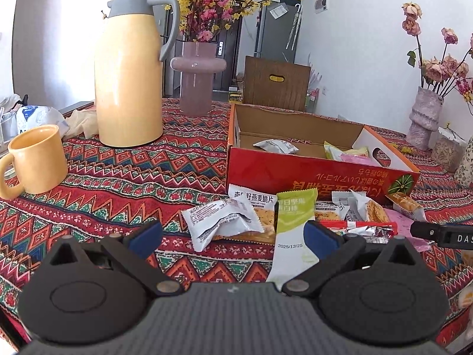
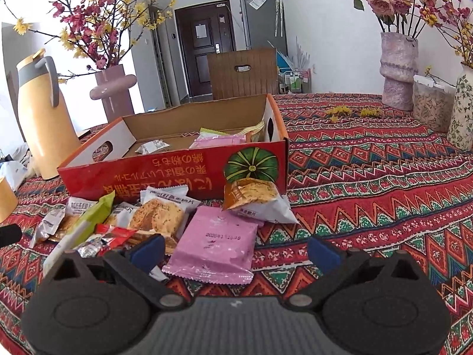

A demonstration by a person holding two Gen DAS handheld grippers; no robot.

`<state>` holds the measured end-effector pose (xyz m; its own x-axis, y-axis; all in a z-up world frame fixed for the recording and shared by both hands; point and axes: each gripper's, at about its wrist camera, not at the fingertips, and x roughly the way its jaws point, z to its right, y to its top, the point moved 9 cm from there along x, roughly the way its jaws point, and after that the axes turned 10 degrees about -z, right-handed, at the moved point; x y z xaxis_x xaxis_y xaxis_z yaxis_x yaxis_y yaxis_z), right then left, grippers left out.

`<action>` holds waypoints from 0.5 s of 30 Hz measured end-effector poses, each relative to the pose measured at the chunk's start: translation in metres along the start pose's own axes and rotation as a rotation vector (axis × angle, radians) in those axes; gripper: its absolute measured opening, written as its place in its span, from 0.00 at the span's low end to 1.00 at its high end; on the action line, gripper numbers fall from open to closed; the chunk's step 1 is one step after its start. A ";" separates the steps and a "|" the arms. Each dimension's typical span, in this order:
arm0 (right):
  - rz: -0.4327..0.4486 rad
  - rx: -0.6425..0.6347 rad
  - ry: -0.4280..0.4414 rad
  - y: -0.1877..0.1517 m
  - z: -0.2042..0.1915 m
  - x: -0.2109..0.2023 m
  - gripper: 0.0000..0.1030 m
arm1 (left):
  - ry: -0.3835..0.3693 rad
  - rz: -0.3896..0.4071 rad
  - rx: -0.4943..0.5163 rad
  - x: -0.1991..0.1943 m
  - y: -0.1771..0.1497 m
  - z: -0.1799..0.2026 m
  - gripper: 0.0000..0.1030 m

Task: Organize snacks
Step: 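Grasp another pink pastry packet with the right gripper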

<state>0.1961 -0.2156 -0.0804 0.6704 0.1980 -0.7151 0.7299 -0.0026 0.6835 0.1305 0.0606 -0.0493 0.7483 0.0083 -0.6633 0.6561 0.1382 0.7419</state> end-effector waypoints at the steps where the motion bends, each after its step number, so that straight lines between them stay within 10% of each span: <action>1: -0.003 0.000 0.002 0.002 -0.001 0.002 0.96 | 0.000 0.000 -0.002 0.000 0.000 -0.001 1.00; 8: -0.075 0.033 0.004 0.013 -0.003 0.027 0.74 | 0.003 0.001 -0.017 0.000 0.001 -0.005 1.00; 15: -0.110 0.043 0.011 0.020 -0.010 0.041 0.71 | -0.001 -0.006 -0.025 0.002 0.000 -0.008 1.00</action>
<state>0.2367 -0.1980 -0.0948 0.5842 0.2101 -0.7839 0.8044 -0.0220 0.5936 0.1315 0.0685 -0.0518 0.7447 0.0063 -0.6674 0.6578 0.1627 0.7354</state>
